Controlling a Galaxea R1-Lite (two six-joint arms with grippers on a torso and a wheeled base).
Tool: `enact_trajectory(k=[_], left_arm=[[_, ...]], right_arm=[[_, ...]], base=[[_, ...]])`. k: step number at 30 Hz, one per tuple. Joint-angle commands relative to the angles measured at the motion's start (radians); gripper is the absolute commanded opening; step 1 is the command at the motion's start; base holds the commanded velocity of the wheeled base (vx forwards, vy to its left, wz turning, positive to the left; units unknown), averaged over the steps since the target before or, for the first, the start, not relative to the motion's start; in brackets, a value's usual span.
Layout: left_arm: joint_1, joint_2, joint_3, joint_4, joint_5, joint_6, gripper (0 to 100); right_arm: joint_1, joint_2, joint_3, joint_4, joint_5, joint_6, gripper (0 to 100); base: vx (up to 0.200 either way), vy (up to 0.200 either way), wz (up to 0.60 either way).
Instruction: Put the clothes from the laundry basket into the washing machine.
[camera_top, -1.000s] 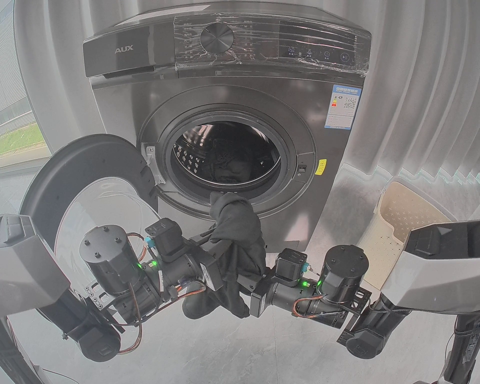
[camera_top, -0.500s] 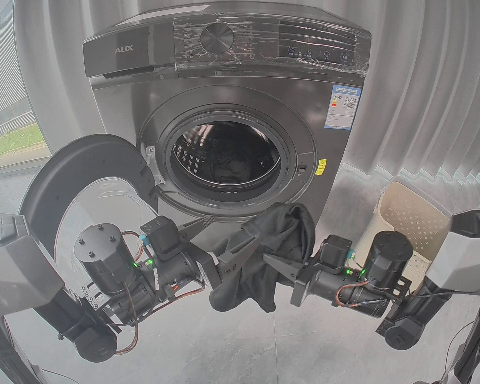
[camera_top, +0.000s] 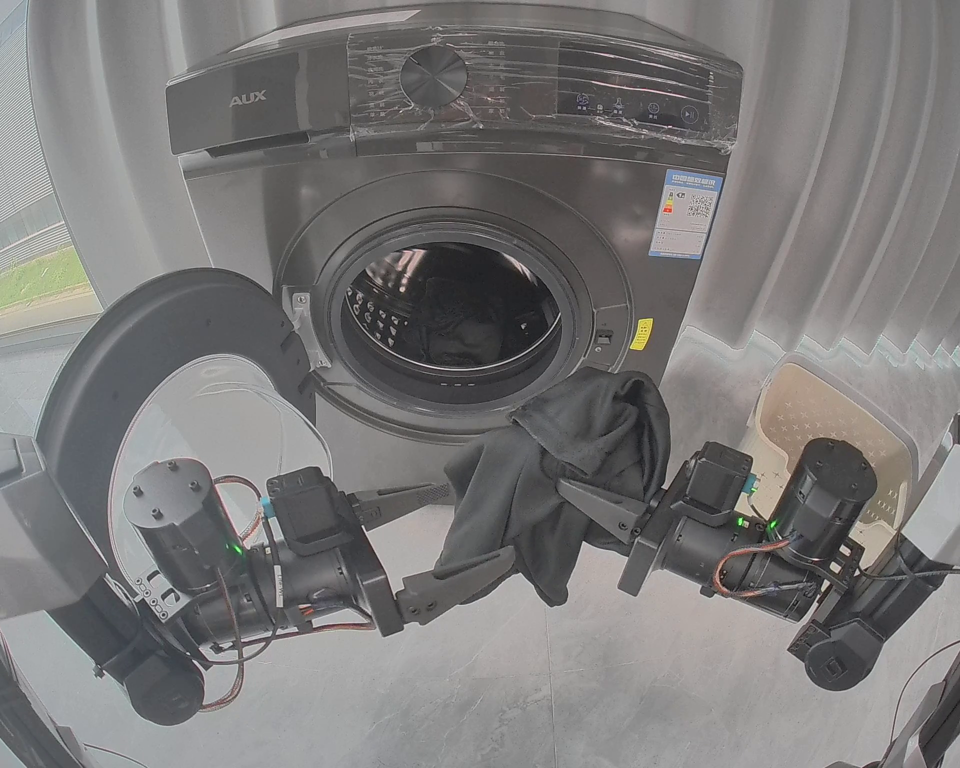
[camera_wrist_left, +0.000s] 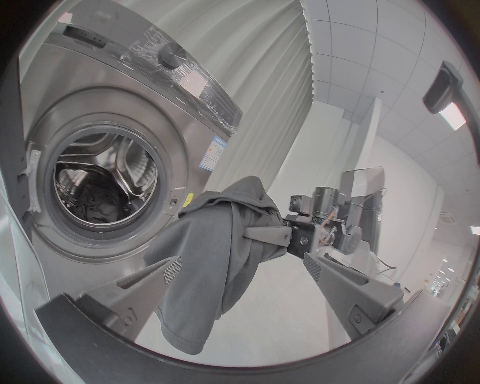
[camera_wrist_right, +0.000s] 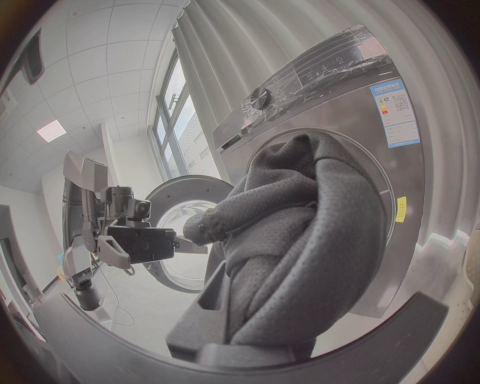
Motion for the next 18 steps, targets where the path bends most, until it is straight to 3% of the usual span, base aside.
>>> enact_trajectory(k=[1,5,6,7,9,14,18], left_arm=[[0.066,0.007,0.013,-0.004,-0.085,-0.003,100],[0.088,0.035,-0.03,-0.004,-0.113,0.015,100],[0.098,0.07,-0.053,-0.004,-0.111,0.047,100],[0.098,0.07,-0.053,-0.004,-0.111,0.047,100],[0.103,0.113,-0.088,-0.004,-0.11,0.075,100],[0.101,0.141,-0.133,-0.004,-0.099,0.08,100],[0.089,0.167,-0.167,-0.004,-0.062,0.092,100]], right_arm=[[0.011,-0.022,0.004,-0.001,0.002,0.016,0],[0.032,-0.022,0.002,-0.001,0.002,0.024,0],[0.052,-0.021,0.002,-0.001,0.002,0.035,0],[0.052,-0.021,0.002,-0.001,0.002,0.035,0],[0.08,-0.019,-0.004,-0.001,0.002,0.041,0],[0.102,-0.013,-0.005,-0.001,-0.001,0.041,0],[0.115,0.004,-0.01,-0.001,-0.003,0.042,0]], base=[[0.0,0.0,0.0],[0.0,0.0,0.0],[0.0,0.0,0.0],[0.0,0.0,0.0],[0.0,0.0,0.0],[0.0,0.0,0.0],[0.0,0.0,0.0]])
